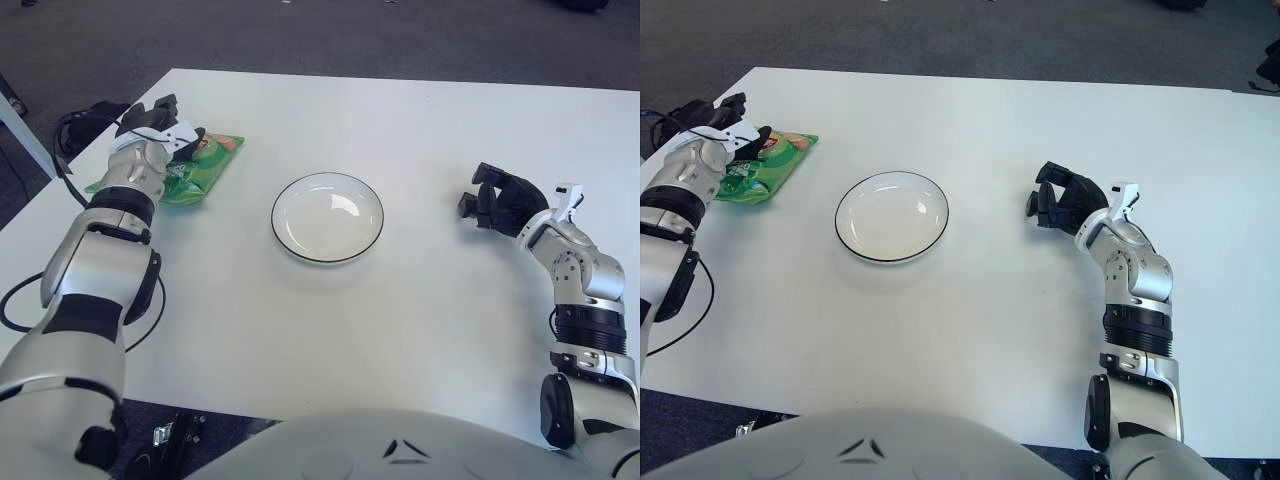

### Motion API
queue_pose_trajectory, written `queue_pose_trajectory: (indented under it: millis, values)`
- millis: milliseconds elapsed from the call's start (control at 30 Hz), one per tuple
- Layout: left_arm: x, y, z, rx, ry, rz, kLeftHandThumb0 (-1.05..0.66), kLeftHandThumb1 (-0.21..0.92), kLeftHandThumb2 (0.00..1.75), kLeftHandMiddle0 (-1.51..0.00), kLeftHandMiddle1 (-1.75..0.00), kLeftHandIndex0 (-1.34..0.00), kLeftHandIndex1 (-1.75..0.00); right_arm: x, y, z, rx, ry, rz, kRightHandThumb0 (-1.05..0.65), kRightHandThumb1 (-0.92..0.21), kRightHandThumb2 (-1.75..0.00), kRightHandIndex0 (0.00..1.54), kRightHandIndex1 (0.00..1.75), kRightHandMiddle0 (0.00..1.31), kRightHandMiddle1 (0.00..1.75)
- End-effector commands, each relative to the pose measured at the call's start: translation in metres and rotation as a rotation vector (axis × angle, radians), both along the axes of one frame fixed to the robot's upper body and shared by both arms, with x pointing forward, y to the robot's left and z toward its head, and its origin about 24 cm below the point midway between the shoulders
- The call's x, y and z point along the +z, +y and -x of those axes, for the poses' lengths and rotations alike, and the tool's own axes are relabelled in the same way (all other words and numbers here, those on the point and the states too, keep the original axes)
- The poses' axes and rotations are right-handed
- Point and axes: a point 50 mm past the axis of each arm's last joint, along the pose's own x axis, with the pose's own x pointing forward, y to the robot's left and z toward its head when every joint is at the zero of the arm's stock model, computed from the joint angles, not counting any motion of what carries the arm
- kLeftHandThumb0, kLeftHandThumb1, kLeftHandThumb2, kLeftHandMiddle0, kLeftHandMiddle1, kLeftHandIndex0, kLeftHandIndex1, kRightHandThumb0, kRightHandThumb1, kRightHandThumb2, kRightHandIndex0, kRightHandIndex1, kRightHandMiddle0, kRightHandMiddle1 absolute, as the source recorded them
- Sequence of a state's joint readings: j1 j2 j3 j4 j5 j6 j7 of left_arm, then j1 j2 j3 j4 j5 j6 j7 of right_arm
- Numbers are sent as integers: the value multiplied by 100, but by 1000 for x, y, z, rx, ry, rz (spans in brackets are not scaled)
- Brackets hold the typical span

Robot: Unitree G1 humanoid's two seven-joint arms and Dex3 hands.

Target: Put the snack into the plate.

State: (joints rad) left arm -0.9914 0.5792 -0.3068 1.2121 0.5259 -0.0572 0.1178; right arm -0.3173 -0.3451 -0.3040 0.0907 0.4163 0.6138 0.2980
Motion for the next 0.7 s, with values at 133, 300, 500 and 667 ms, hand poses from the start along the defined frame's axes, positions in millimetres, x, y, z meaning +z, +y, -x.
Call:
queue_pose_trajectory:
  millis: [133,300,500,667]
  values:
    - [3,-4,0,-38,-74,54,-105,92,101,0,0,0,-31,-1,1,0,-6,14,-14,-1,-1,-161,82,175,71,159]
    - [13,-10,-2,-76,-126,45,-105,92,102,0,0,0,-29,-2,1,-1,-5,21,-14,-1,-1,-162,83,175,71,159]
    - [19,-15,-2,-131,-140,24,-105,92,103,-1,0,0,-30,-3,2,0,-5,28,-27,-1,-1,-163,83,175,71,159]
    - [22,-21,-1,-212,-121,32,-105,92,102,-2,-1,0,-37,-4,3,-1,-6,33,-34,-1,-1,-162,83,175,71,159]
